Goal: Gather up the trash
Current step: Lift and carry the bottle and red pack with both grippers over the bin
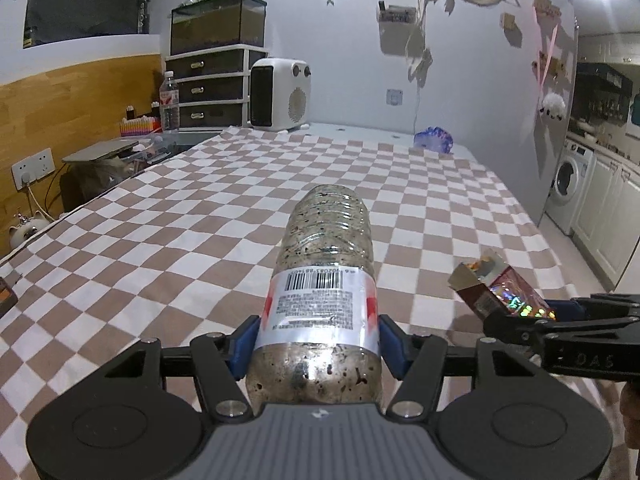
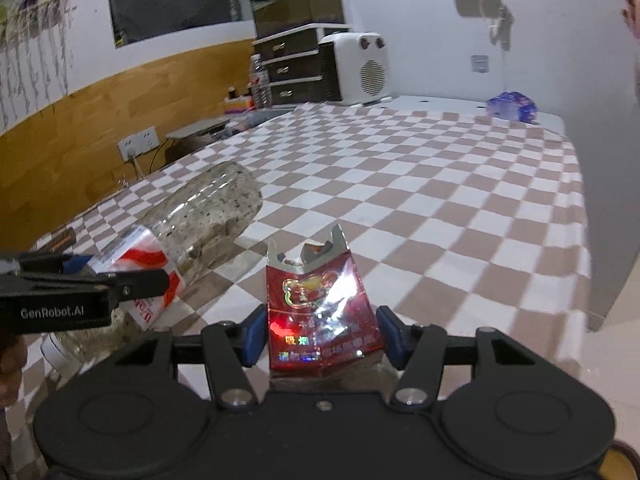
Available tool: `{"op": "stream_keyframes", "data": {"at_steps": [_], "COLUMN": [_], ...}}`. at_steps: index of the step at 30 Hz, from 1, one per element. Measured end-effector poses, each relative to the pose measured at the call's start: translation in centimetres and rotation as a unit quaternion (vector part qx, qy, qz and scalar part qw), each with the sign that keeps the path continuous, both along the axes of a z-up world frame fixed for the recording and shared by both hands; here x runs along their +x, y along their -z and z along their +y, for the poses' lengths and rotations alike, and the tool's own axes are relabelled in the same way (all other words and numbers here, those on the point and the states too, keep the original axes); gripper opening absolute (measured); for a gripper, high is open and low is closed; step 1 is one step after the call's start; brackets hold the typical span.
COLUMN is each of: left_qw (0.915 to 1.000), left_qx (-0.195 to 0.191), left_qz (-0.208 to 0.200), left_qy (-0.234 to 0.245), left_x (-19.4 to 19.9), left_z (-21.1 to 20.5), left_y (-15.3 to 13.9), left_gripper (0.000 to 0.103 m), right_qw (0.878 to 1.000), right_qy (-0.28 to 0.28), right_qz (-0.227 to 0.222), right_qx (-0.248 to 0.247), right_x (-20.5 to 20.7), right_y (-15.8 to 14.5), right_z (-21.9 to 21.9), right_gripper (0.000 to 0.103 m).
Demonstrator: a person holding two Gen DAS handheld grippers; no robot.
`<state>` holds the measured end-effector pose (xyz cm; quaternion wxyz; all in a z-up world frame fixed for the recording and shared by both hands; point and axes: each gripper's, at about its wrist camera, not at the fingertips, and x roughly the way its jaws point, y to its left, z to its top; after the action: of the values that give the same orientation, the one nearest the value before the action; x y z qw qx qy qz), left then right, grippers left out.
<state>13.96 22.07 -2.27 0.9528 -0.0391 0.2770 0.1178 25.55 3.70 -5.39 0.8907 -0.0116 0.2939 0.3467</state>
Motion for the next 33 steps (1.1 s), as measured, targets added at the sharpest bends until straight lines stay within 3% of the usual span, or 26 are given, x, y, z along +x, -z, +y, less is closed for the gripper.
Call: {"op": "stream_keyframes", "data": {"at_steps": [12,23,33], "left_qw": [0.9992,0.9978,0.9944], "left_qx": [0.022,0.018,0.014], "left_qz": [-0.033,-0.049,-0.049], "left_qy": [-0.009,0.041,0.093], "left_x": [-3.5,-4.9,-4.6], "left_z": [-4.7,-11.5,-18.3], "left_y": [-1.7,-2.5,-1.3], "left_gripper": [0.062,0.062,0.062], "right_qw": [0.997,0.992,0.982], "right_qy": [0.064,0.115,0.181], "right_qz": [-0.014,-0.046,-0.048], "right_qx": [0.03,0.024,0.014], "right_x": [-4.7,-8.6,-10.9], "right_y": [-2.1,-3.8,-3.0], "right_z": [-6.6,-13.2,-20.3], "right_gripper": [0.058,0.058,0.058]}}
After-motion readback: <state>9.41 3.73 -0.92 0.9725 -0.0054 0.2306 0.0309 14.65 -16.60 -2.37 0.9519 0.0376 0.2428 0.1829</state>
